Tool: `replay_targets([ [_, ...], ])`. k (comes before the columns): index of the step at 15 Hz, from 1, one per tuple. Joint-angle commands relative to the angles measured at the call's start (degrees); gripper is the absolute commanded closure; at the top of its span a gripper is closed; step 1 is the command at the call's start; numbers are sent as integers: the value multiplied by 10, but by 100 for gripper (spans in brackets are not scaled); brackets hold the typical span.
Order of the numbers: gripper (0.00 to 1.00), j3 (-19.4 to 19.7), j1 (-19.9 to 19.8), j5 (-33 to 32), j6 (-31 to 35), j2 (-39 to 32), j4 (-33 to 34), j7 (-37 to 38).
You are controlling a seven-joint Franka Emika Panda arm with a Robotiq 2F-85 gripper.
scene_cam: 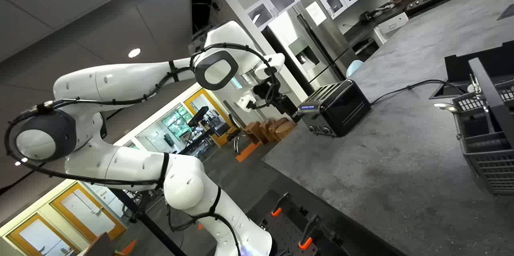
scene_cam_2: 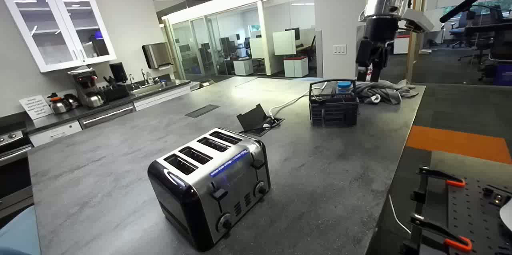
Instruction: Move the kitchen utensil holder to the left
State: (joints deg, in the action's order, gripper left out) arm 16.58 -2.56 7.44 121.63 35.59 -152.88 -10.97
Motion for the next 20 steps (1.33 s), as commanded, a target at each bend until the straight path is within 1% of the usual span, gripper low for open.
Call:
replay_targets([
  [1,0,-13,-14,9,-2,-3,1,-8],
  [4,0,-13,-14,9,-2,-3,1,-8],
  [5,0,-11,-14,11,10,-9,7,-11],
  [6,0,-4,-12,14,15,-18,17,-19],
  [9,0,17,-11,2,39,-64,79,-71],
  [13,0,52,-7,-11,38,-180,194,-166],
  [14,0,70,4,-31,35,-212,225,-186],
  [17,0,94,1,-64,16,-308,317,-251],
  [18,0,74,-30,-66,20,-343,346,-278],
  [20,0,67,-57,-73,13,-402,404,-329],
])
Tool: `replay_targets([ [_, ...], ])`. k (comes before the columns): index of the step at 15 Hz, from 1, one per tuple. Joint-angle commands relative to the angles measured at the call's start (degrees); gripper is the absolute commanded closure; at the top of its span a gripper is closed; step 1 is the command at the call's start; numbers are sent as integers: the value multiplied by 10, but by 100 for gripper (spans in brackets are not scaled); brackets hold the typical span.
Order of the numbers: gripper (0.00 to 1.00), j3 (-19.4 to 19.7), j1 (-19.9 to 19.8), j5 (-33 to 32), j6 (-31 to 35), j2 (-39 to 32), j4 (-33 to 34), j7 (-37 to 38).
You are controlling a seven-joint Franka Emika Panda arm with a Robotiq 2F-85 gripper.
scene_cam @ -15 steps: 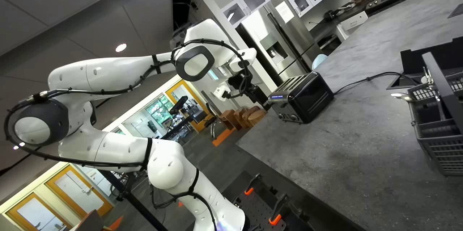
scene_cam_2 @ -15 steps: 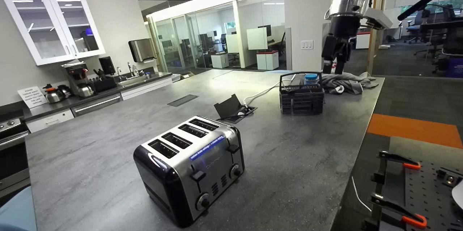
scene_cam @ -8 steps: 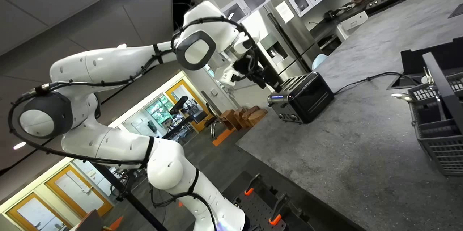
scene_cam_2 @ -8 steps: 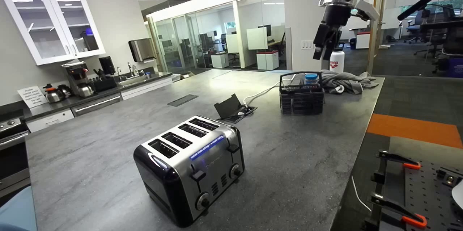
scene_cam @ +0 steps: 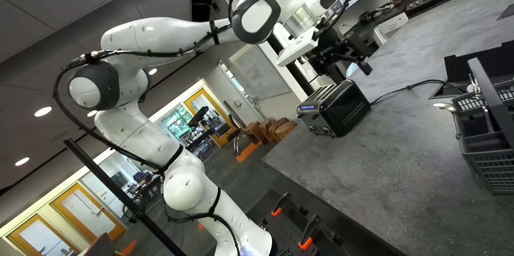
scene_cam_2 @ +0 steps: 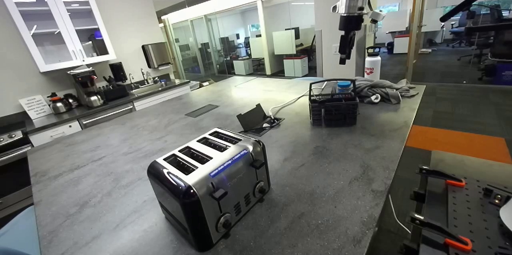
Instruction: Move the kitchen utensil holder to the left
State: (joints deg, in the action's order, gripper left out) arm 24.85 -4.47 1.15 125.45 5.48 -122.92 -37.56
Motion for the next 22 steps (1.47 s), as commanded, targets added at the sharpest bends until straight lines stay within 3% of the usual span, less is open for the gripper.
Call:
replay_targets([
  [1,0,-20,-55,-3,-21,-134,134,-91],
  [5,0,-58,-131,49,-9,-231,233,-177],
  [7,0,-74,-139,29,1,-200,193,-155],
  [12,0,-87,-158,39,1,-229,227,-168],
  [14,0,-102,-174,56,15,-241,234,-220],
  [22,0,-141,-232,124,74,-296,253,-291],
])
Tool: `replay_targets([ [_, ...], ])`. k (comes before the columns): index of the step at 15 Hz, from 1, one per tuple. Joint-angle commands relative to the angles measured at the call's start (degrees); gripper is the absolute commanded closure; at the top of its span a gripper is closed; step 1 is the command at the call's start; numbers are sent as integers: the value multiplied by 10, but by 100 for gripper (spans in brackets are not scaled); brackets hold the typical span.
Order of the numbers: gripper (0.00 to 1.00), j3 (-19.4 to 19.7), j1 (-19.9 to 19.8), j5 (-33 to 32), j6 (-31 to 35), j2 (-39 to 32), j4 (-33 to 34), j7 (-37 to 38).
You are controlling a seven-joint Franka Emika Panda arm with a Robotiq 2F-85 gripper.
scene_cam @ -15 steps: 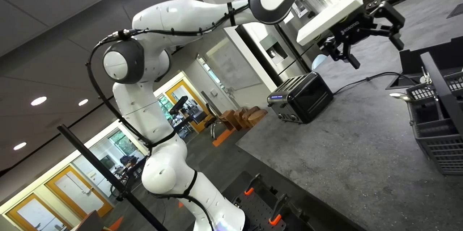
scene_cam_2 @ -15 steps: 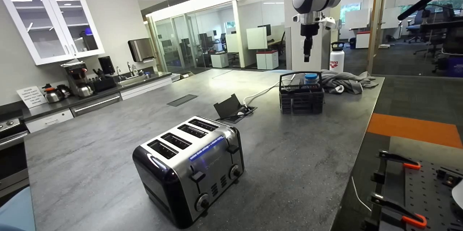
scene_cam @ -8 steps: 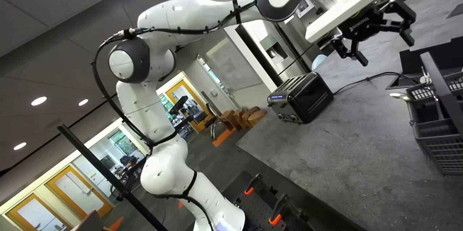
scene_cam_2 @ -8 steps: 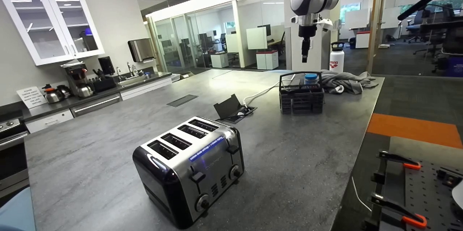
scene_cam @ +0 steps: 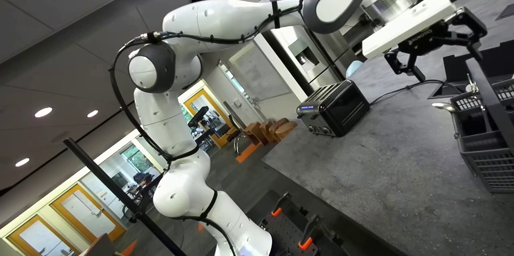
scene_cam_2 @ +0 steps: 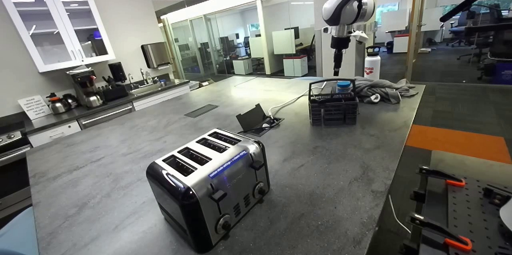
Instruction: Move the kitchen utensil holder to the left
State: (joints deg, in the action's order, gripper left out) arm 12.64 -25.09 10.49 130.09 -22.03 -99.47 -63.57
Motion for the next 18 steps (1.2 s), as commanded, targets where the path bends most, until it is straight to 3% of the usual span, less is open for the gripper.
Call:
replay_targets([
  [1,0,-22,-31,37,41,-29,21,-34],
  [12,0,-40,-42,12,39,-117,111,-8],
  [13,18,-41,-41,11,36,-121,118,-4],
  [14,28,-43,-42,12,34,-124,122,-3],
  [18,57,-41,-37,3,29,-129,132,10],
])
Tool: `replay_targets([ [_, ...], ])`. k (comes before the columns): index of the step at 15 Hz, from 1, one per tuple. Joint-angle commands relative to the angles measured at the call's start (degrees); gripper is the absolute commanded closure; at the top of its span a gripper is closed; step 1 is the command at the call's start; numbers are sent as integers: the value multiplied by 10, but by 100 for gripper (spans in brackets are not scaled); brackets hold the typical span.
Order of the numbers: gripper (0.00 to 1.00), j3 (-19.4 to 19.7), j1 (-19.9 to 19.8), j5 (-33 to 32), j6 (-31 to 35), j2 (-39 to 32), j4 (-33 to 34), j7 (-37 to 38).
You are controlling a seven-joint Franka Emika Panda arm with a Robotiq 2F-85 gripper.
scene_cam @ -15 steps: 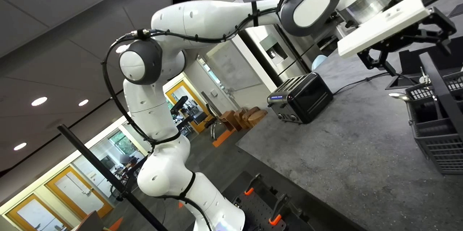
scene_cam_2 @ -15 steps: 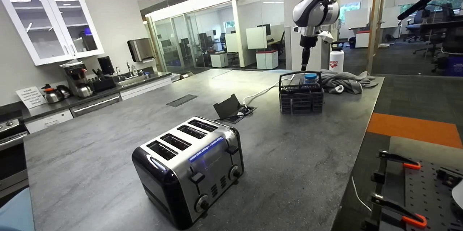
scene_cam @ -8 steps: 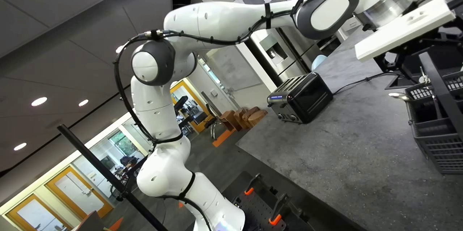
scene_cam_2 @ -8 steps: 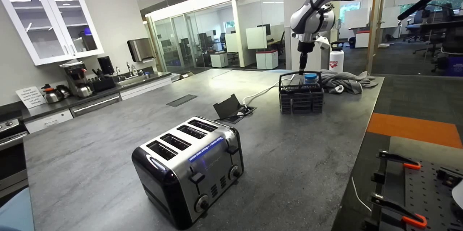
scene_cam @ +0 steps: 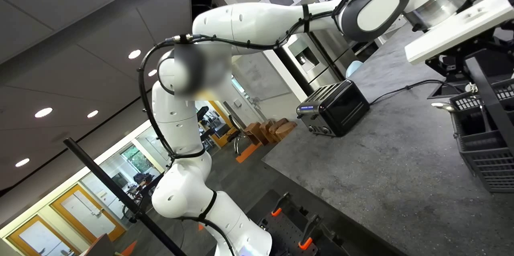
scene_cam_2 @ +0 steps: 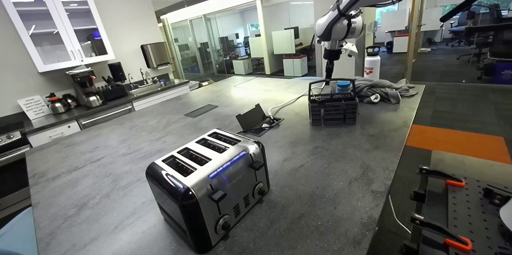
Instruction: Move the kitchen utensil holder to the left
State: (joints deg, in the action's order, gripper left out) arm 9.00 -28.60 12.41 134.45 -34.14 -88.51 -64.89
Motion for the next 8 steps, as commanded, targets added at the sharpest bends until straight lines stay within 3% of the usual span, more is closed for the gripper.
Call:
replay_targets([
  [1,66,-4,0,-20,-18,-8,24,27],
  [5,97,-1,10,-41,-25,-7,24,53],
  [6,100,4,16,-52,-24,-5,20,69],
  [8,95,11,25,-75,-14,1,11,102],
])
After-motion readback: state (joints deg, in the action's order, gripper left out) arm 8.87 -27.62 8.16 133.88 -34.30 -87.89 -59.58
